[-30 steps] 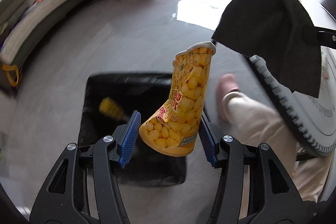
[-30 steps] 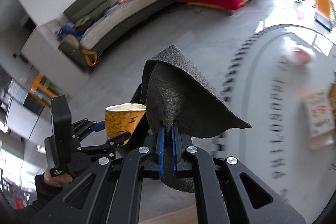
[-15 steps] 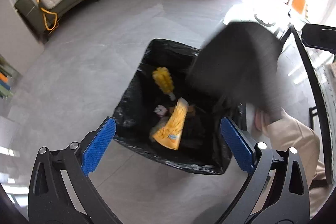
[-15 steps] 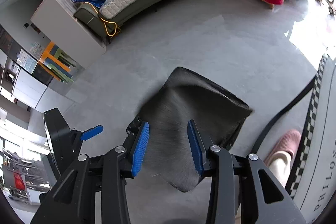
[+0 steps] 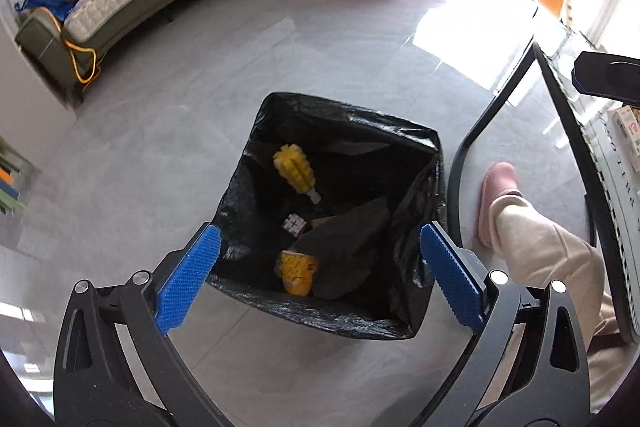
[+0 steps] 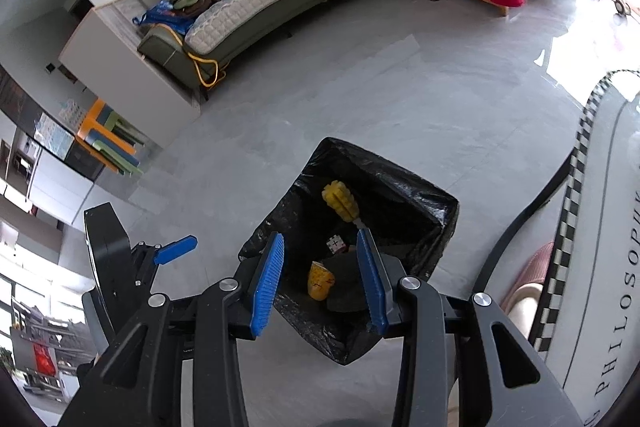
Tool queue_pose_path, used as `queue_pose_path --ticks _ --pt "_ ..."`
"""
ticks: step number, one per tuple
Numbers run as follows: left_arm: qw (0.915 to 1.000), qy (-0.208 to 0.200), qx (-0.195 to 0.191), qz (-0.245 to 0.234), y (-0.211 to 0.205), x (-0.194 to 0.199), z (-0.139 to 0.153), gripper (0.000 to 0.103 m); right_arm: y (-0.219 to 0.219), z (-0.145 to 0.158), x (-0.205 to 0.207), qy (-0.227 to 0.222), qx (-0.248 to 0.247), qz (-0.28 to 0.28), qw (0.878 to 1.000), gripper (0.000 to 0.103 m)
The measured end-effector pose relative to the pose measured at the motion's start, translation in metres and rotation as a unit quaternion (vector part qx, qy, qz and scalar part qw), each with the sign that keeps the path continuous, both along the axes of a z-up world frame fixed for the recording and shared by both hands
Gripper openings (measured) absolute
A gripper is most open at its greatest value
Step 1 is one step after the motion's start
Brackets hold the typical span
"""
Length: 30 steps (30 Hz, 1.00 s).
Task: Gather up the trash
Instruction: 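Move both open grippers back toward the remaining boxes and wrappers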
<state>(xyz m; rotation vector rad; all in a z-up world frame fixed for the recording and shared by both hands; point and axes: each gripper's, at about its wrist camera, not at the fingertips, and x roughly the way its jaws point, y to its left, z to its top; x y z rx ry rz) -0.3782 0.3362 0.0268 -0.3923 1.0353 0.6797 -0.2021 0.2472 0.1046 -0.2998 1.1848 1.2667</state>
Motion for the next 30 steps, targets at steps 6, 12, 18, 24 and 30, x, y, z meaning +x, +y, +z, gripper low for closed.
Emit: queue_pose_path --ticks 6,12,18,24,30 --pt "0.9994 -0.017 0.000 -0.029 -0.020 0.018 0.015 0.097 -0.029 0.010 0.016 -0.003 0.012 -0.020 1.000 0.049" --pt "0.9966 -0.021 0.006 -0.079 -0.053 0.055 0.029 0.097 -0.077 0.018 0.046 -0.031 0.015 -0.069 0.997 0.059" --pt "0.9900 -0.033 -0.006 -0.137 -0.089 0.101 0.039 0.097 -0.136 0.016 0.089 -0.067 -0.011 -0.122 0.990 0.063" --pt "0.9804 -0.042 -0.036 -0.189 -0.125 0.150 0.048 0.097 -0.193 0.006 0.142 -0.074 -0.056 -0.181 0.979 0.064" --pt "0.9697 -0.049 -0.046 -0.235 -0.154 0.187 0.056 0.097 -0.218 -0.005 0.190 -0.082 -0.105 -0.204 0.970 0.073"
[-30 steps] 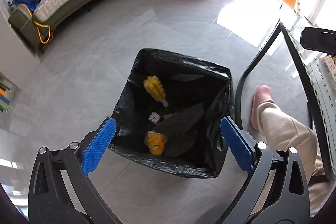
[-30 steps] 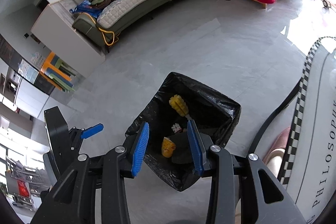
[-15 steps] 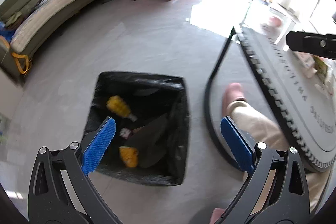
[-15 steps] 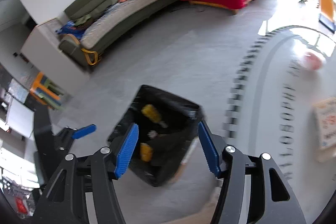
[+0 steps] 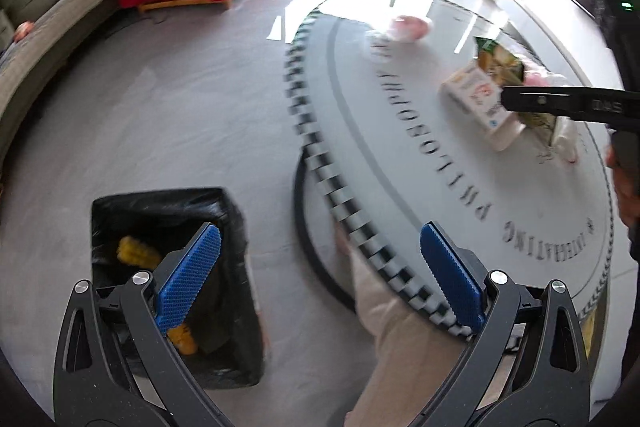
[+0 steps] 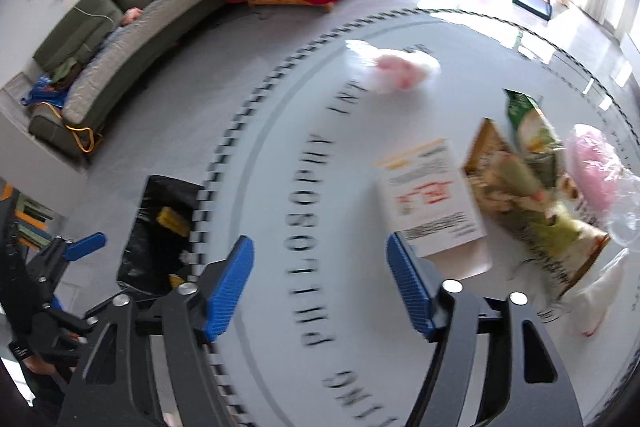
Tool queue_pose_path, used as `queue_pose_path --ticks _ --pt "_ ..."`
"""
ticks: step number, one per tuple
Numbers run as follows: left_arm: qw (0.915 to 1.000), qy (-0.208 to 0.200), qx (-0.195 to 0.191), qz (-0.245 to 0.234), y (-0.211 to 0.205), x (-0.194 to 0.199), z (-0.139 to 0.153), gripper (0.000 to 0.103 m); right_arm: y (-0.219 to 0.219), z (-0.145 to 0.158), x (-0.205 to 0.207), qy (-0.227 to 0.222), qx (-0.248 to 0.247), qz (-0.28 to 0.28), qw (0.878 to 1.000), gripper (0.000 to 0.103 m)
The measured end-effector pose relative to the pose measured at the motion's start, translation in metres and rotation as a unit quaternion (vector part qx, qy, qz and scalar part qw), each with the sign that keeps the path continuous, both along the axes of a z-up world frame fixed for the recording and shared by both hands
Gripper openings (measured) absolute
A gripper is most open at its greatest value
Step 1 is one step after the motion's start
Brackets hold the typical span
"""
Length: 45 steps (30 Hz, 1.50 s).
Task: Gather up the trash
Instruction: 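Move both open grippers back toward the remaining boxes and wrappers, then grasp the white medicine box with the right gripper while the left gripper grasps the pink-printed plastic bag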
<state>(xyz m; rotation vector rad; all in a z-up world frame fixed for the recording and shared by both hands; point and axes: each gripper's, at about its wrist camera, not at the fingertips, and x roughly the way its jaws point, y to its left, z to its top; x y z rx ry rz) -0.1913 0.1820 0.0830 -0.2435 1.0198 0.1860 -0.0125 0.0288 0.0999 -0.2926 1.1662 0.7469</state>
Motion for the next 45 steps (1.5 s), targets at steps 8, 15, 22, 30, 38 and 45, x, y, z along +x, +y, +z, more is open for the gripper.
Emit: queue_pose_path --ticks 8,15,22,30,38,45 --pt "0.9995 0.003 -0.016 -0.027 -0.012 0.034 -0.003 0.097 0.011 -0.025 0.026 -0.032 -0.085 0.031 0.995 0.076" --pt "0.9992 0.012 -0.032 -0.022 -0.002 0.042 -0.012 0.097 0.031 -0.049 0.034 -0.085 -0.175 0.065 0.979 0.081" --pt "0.9986 0.023 -0.048 -0.008 0.010 0.047 -0.018 0.097 0.024 -0.080 0.053 -0.052 -0.190 0.052 0.979 0.079" --pt "0.9989 0.023 -0.035 -0.019 0.006 0.067 -0.008 0.097 0.002 -0.044 0.070 -0.043 -0.117 0.023 0.992 0.073" --pt "0.9973 0.020 0.016 -0.069 -0.016 0.127 0.009 0.097 -0.029 0.003 0.102 -0.054 -0.077 -0.020 0.995 0.073" --pt "0.9912 0.034 0.047 -0.119 -0.024 0.201 0.005 0.097 -0.054 0.017 0.127 -0.069 -0.072 -0.051 0.994 0.073"
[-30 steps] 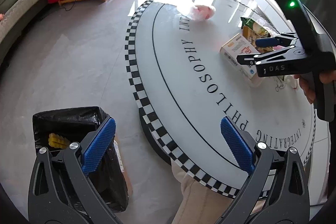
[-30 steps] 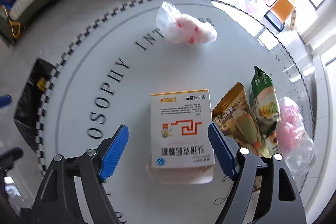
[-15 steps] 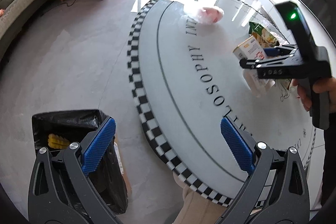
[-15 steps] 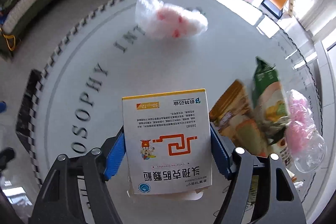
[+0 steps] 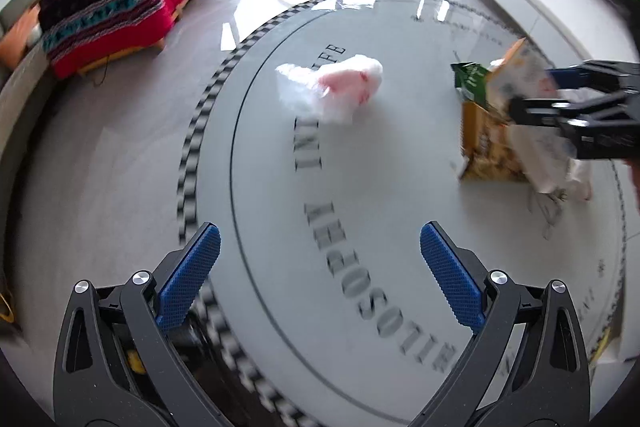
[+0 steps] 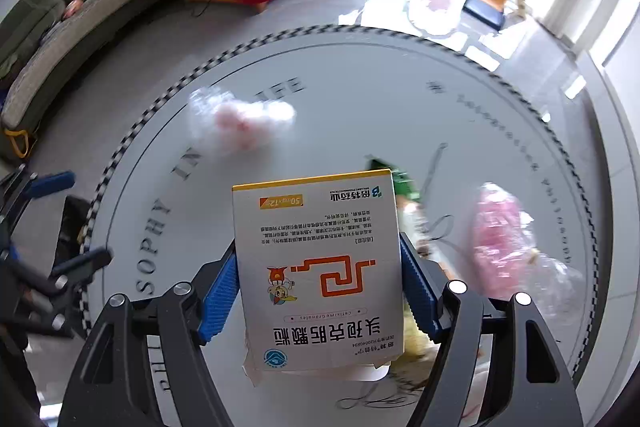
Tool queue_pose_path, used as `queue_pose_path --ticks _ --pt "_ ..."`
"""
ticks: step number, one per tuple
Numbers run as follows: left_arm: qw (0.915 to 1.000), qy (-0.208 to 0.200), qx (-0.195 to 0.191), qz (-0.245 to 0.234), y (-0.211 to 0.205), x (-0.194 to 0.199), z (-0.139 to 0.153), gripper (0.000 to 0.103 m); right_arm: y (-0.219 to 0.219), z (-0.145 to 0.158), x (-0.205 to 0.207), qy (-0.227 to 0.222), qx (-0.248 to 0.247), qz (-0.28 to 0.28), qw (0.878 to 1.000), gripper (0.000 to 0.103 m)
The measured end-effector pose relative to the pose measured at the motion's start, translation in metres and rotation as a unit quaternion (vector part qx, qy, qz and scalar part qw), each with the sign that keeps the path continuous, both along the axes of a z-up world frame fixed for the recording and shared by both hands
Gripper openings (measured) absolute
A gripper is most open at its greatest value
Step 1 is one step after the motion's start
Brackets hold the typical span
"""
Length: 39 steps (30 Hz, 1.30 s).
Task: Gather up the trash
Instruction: 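Grasp the white medicine box with the right gripper while the left gripper grasps the pink-printed plastic bag, then carry the medicine box and plastic bag to the bin and release both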
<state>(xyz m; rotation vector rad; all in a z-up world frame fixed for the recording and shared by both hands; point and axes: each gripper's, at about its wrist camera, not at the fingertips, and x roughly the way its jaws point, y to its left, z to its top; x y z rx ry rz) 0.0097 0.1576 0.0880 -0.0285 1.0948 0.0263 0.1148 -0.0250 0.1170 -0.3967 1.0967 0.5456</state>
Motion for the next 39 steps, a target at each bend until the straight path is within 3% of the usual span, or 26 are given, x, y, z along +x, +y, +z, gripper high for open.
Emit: queue_pose_path --ticks 12,19,21,22,23,27,32,39 --pt "0.9994 0.029 -0.010 -0.016 0.002 0.122 -0.030 0.097 -0.042 -0.006 0.069 0.028 0.071 -0.089 0.993 0.073" --pt "0.9981 0.025 0.049 -0.027 -0.015 0.160 -0.052 0.097 -0.057 -0.013 0.079 0.033 0.087 -0.105 0.990 0.073" --pt "0.9977 0.017 0.060 -0.025 -0.017 0.164 -0.055 0.092 -0.060 -0.014 0.081 0.032 0.091 -0.106 0.990 0.073" --pt "0.9981 0.014 0.054 -0.024 -0.016 0.165 -0.056 0.084 -0.060 -0.013 0.081 0.031 0.093 -0.106 0.990 0.073" --pt "0.9990 0.017 0.034 -0.024 -0.015 0.167 -0.057 0.069 -0.060 -0.014 0.081 0.031 0.094 -0.106 0.989 0.073" --pt "0.9999 0.004 0.012 -0.011 -0.013 0.165 -0.056 0.054 -0.064 -0.014 0.073 0.032 0.098 -0.106 0.989 0.073" --pt "0.9997 0.002 -0.015 -0.019 -0.020 0.132 -0.051 0.053 -0.065 -0.005 0.057 0.029 0.097 -0.098 0.990 0.073" --pt "0.9994 -0.018 -0.009 -0.028 -0.032 0.068 -0.031 0.053 -0.061 0.011 0.023 0.021 0.098 -0.095 0.990 0.073"
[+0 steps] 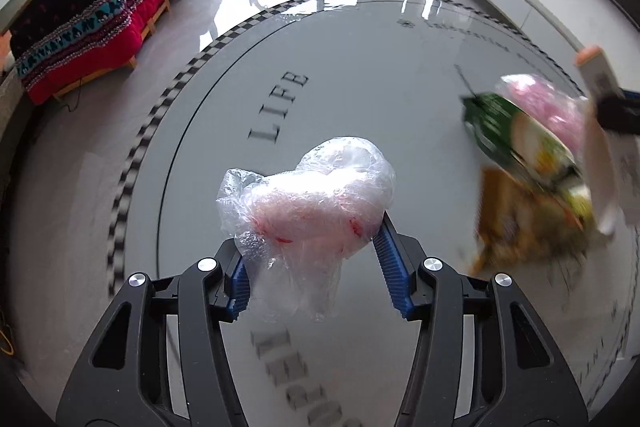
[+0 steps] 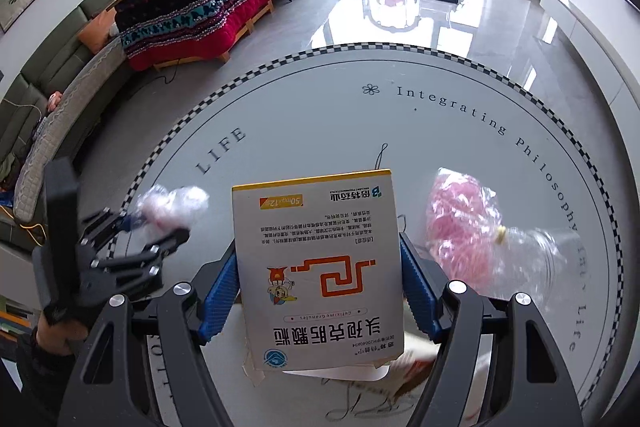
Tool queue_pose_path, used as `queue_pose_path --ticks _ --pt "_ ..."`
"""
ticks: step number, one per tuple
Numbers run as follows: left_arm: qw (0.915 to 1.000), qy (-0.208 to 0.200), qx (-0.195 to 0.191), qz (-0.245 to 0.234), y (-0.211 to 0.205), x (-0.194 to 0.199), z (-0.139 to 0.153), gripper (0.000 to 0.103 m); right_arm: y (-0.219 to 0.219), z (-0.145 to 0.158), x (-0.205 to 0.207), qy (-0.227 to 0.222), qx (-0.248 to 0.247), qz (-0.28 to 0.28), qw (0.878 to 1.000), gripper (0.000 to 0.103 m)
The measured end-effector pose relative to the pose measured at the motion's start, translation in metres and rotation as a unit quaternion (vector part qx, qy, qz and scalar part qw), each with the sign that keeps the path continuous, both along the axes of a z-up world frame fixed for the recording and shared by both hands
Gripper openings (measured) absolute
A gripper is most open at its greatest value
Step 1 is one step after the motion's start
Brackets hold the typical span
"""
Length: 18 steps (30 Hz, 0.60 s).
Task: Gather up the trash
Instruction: 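Carry the medicine box and plastic bag to the bin and release both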
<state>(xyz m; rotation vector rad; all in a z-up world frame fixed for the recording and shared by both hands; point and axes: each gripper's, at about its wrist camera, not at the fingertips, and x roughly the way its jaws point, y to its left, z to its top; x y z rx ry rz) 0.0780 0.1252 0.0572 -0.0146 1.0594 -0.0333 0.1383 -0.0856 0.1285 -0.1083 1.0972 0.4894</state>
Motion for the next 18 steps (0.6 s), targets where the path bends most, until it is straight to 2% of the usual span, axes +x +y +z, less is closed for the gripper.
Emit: queue_pose_path --ticks 8,18 --pt "0.9997 -0.019 -0.014 -0.003 -0.003 -0.080 0.024 0.053 0.021 0.019 -0.054 -0.003 0.007 0.023 1.000 0.073" --pt "0.9985 -0.035 -0.018 0.037 0.019 -0.179 0.033 0.053 0.076 0.017 -0.136 0.011 0.020 0.091 0.996 0.073"
